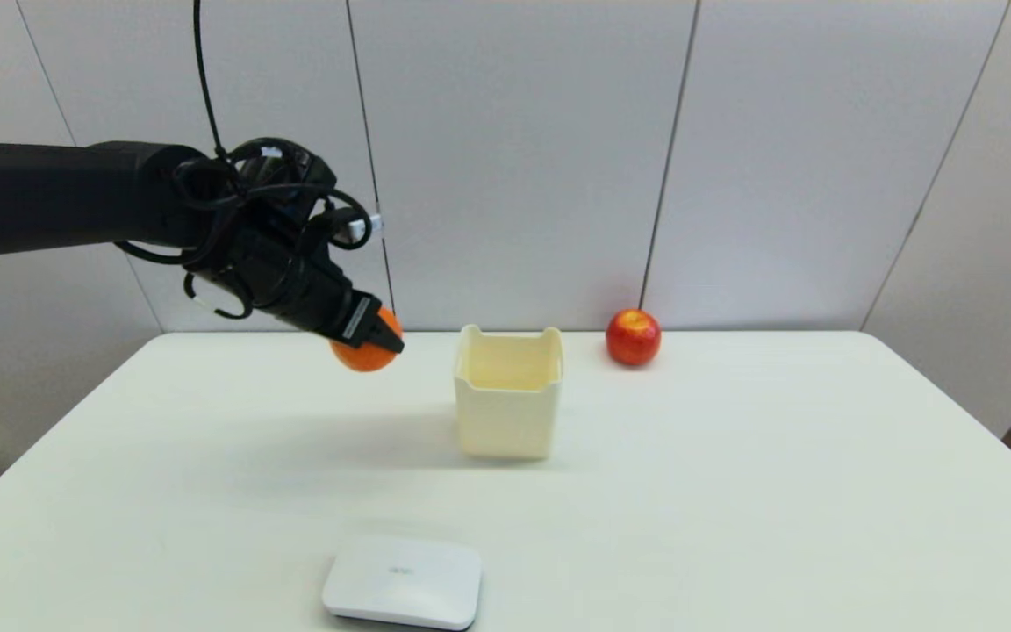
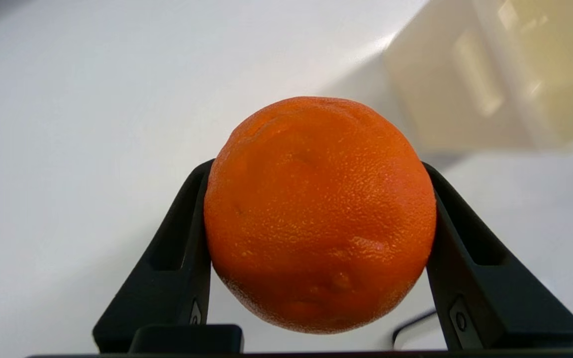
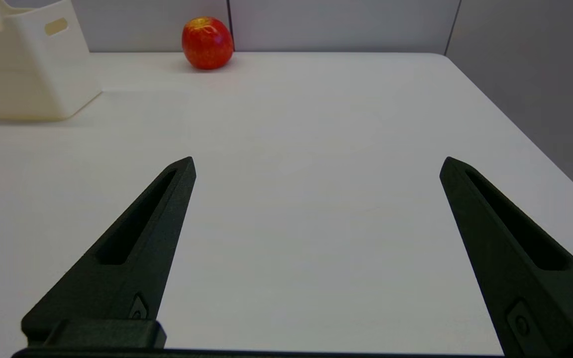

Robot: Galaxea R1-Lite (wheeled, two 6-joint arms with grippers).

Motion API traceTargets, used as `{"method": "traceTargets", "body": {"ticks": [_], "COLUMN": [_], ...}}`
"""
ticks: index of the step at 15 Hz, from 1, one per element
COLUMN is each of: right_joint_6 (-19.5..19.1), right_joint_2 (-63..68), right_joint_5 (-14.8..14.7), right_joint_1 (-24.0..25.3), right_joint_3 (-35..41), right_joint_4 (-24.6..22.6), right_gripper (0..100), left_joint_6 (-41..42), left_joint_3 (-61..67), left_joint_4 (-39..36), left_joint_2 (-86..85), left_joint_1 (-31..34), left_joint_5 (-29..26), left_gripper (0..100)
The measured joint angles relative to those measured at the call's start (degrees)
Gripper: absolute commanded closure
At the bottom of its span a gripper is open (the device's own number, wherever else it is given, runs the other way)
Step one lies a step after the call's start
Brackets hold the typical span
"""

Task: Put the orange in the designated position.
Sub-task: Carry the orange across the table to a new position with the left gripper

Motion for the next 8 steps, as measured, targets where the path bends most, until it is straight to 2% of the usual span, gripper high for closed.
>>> {"method": "traceTargets", "body": {"ticks": [3,8], "right_joint_6": [0.0,0.0], "right_joint_2": [0.0,0.0], "right_joint_5": [0.0,0.0], "right_joint_1": [0.0,0.0], "right_joint_3": [0.0,0.0], "right_joint_4": [0.0,0.0], "right_gripper": [0,0], "left_joint_6": [0.0,-0.2], "left_joint_3": [-5.9,-5.6], "left_joint_4": [-2.6,-2.0], "left_joint_2": [5.0,9.8], "left_joint_1": [-2.3,-3.2], "left_joint_5": [0.2,0.9], "left_gripper": [100,100]}}
